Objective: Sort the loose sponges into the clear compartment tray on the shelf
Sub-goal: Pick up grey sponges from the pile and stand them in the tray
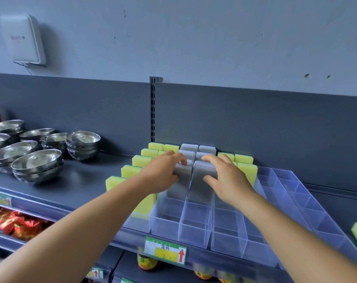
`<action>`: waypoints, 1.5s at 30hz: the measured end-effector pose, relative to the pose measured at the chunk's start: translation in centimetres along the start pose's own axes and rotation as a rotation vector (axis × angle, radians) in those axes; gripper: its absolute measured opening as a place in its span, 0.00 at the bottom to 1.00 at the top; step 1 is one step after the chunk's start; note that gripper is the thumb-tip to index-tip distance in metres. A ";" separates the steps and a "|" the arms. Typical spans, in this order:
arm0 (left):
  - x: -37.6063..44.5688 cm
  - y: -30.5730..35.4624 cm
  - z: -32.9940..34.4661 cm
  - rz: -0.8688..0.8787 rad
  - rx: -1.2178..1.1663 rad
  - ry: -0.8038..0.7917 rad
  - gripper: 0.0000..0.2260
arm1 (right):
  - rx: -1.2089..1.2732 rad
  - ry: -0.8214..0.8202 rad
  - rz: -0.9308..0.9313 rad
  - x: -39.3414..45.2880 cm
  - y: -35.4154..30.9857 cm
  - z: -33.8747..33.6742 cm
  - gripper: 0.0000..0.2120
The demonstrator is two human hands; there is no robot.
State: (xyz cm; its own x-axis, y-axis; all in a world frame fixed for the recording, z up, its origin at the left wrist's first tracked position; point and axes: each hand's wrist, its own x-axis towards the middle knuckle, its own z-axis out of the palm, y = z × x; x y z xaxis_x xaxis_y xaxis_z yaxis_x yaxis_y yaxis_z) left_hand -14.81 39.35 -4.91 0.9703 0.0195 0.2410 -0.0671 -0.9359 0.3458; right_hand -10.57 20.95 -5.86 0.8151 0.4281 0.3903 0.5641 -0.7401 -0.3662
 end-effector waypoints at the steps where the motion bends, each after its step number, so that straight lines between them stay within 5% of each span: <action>1: 0.1 0.0 0.1 0.003 0.029 0.001 0.20 | -0.020 0.007 -0.021 0.1 0.0 0.2 0.20; 12: 0.6 -0.3 1.3 0.043 0.277 0.000 0.19 | -0.089 -0.092 -0.019 0.7 0.0 1.9 0.16; 20: -0.6 1.7 0.6 0.103 0.309 0.035 0.27 | -0.119 -0.103 0.025 -1.0 0.1 -0.1 0.27; 45: 1.4 29.4 13.1 0.567 0.153 -0.177 0.26 | -0.324 -0.035 0.504 -18.1 19.9 -16.2 0.32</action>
State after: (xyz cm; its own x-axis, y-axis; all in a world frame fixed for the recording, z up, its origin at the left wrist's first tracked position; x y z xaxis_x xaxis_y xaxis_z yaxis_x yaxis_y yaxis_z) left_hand -12.41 7.22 -6.25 0.8178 -0.5431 0.1904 -0.5631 -0.8234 0.0702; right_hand -16.24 -9.92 -6.53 0.9786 -0.0037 0.2056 0.0426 -0.9745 -0.2204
